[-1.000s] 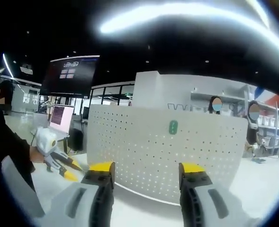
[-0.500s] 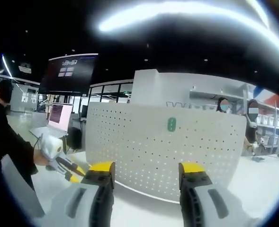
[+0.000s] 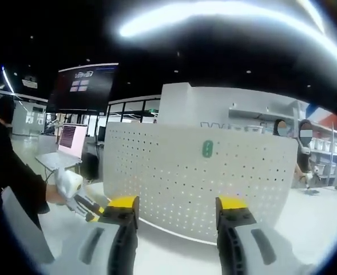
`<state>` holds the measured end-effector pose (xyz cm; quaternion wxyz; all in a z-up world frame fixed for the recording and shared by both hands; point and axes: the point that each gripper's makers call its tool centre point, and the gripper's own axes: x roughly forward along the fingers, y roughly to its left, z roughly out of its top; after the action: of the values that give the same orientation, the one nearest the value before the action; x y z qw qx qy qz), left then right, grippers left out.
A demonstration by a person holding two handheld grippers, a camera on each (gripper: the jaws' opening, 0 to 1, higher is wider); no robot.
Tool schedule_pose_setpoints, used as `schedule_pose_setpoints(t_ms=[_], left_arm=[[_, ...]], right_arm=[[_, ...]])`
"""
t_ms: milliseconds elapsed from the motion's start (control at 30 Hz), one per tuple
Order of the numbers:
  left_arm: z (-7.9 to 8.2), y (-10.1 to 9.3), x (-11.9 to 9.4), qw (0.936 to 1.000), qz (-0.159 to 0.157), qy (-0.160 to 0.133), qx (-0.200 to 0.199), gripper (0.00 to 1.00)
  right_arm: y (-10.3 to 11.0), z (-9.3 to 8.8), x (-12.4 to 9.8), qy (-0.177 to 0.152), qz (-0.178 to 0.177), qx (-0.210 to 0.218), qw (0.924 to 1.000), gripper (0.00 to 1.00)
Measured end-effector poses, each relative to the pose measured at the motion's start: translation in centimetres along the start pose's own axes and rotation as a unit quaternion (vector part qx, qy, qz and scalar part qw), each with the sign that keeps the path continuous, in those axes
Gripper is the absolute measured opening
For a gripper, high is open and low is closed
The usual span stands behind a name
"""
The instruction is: Insert the hook assembly into the mounting plate slot until the hook locks in place.
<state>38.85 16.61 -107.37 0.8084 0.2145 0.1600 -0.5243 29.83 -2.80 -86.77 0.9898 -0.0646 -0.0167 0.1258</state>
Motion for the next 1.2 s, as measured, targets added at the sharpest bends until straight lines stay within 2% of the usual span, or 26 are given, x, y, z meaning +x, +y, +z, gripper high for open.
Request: schedule_pose_setpoints(t_ms=[533,1200], left_arm=[[-1.7,0.0,1.8,0.9982,-0.018,0.044,0.036,0.15],[-2.7,-0.1,3.0,0.9959,-0.025,0.069,0.052,0.12]], right_arm=[[0.4,-0.1,0.0,0.004,0.000,0.005,1.0000,0.52],[0.0,-0.3,-0.1,0.005,-0.002,0.013,0.9999,0.52]])
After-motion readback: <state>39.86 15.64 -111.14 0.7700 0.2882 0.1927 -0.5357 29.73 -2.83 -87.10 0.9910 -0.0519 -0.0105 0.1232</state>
